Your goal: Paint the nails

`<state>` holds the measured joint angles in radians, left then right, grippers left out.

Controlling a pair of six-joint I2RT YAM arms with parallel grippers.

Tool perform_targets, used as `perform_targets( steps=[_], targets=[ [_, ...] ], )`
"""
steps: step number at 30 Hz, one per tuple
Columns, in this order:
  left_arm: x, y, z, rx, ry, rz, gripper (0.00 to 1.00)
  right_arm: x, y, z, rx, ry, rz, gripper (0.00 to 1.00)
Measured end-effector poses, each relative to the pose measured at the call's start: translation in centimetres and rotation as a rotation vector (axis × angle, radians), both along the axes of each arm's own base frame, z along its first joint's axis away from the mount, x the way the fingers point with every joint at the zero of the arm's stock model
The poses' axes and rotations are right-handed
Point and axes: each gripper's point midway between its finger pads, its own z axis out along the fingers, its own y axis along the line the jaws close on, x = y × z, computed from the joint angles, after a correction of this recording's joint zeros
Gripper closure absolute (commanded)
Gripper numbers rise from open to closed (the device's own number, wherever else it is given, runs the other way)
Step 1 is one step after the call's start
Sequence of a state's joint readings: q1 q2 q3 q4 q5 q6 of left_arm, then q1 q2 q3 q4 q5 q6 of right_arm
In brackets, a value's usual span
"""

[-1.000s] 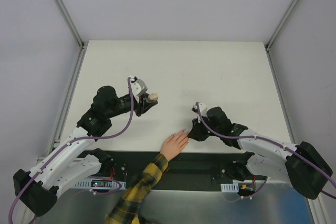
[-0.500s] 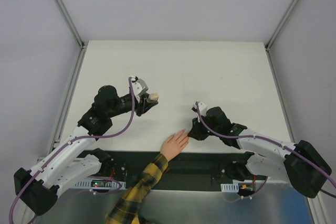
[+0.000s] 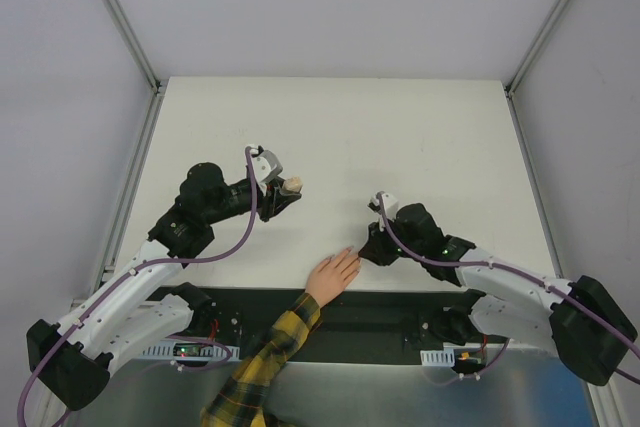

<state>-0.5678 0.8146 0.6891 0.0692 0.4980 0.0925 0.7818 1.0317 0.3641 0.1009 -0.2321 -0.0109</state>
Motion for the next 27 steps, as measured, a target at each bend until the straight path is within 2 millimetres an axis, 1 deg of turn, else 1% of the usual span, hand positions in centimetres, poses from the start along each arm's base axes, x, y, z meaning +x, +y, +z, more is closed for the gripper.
perform_targets(
  steps=[7,17,27],
  targets=[
    [0.0,0.0,0.0,-0.001,0.001,0.0,1.0,-0.6,0.2,1.1,0.047,-0.011,0.021,1.0],
    [-0.2,-0.1,0.0,-0.004,0.005,-0.014,1.0,-1.7,0.3,0.4,0.037,0.05,0.04,1.0],
    [-0.3,-0.2,0.0,-0.005,0.005,-0.016,1.0,-1.9,0.3,0.1,0.031,0.062,0.04,1.0]
  ],
)
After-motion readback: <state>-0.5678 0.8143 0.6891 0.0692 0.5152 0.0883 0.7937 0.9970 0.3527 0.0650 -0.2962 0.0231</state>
